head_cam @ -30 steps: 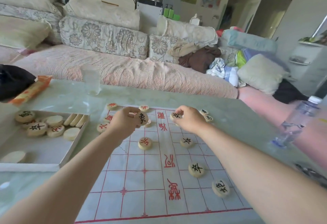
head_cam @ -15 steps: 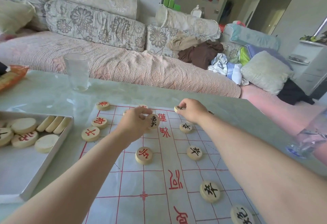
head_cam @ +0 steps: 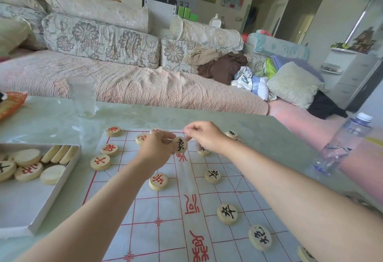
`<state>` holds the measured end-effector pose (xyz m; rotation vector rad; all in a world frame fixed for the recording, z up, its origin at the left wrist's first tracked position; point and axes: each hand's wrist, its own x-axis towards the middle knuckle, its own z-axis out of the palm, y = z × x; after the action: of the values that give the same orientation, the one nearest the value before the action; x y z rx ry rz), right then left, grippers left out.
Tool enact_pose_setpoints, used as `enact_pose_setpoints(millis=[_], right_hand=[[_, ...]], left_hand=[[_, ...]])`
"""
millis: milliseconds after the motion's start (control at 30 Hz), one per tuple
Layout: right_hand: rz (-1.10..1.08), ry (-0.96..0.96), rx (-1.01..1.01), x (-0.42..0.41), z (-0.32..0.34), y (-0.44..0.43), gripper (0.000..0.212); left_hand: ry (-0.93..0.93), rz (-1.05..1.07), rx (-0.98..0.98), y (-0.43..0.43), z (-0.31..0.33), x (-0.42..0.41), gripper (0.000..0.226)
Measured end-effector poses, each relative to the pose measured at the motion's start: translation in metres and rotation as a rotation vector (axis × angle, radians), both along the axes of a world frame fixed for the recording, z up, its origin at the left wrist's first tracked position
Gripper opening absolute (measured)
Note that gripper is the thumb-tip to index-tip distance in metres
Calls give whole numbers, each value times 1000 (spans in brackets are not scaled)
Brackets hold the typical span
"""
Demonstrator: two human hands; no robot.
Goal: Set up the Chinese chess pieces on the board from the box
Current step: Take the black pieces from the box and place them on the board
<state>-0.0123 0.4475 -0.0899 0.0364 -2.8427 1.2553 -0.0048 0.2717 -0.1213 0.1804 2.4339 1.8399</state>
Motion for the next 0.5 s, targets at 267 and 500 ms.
enact_pose_setpoints(millis=[267, 500], right_hand=[[-51, -17, -328, 72, -6, -2, 20], [-156, 55, -296, 119, -15, 22, 30]], left_hand=[[43, -51, 9, 19, 21, 40, 10], [-63, -196, -53, 36, 27, 62, 12]])
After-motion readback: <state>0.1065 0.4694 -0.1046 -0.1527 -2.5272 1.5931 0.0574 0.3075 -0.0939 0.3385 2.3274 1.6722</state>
